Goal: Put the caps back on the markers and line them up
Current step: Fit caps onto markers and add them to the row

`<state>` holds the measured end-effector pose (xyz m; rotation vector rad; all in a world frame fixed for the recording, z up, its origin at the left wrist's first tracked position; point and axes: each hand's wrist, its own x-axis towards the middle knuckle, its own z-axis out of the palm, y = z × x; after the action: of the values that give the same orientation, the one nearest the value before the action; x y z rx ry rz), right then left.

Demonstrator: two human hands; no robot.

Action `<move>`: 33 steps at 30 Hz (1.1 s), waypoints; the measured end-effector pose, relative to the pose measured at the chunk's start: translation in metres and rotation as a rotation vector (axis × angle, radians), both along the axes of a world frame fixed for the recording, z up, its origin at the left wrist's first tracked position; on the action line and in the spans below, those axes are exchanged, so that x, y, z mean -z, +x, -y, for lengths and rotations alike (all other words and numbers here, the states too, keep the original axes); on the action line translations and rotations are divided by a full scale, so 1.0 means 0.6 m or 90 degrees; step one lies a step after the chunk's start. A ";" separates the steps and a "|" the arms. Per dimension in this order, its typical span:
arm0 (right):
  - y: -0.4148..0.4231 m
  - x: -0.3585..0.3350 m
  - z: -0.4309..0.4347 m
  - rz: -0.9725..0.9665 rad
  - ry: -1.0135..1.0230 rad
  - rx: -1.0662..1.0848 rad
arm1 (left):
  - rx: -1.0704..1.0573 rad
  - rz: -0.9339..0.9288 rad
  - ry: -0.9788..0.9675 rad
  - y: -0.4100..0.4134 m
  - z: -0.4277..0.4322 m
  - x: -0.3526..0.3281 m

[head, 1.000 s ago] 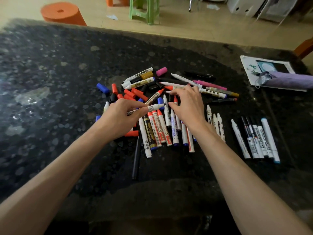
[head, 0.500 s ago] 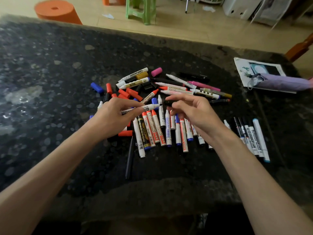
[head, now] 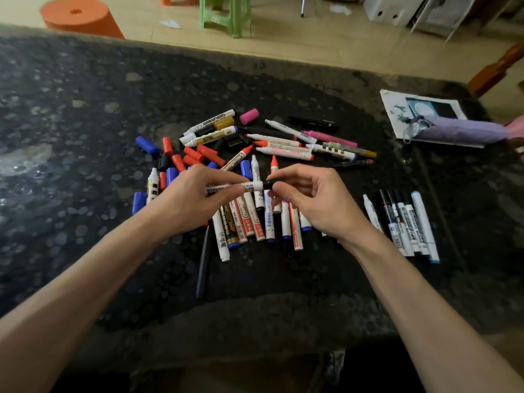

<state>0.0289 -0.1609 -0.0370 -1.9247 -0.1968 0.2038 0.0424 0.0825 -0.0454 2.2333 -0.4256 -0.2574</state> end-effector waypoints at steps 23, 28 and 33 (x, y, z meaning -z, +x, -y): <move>-0.028 0.018 -0.023 0.077 0.016 0.018 | 0.125 -0.092 -0.072 -0.009 -0.009 -0.009; -0.021 0.003 -0.009 0.098 0.019 -0.022 | 0.152 -0.234 -0.131 0.000 -0.014 -0.025; -0.010 0.000 0.007 0.105 0.060 0.003 | 0.035 -0.428 -0.203 -0.004 -0.032 -0.030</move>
<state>0.0226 -0.1653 -0.0368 -1.8481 -0.3072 0.0312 0.0403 0.1015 -0.0276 1.6963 -0.1442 -0.8694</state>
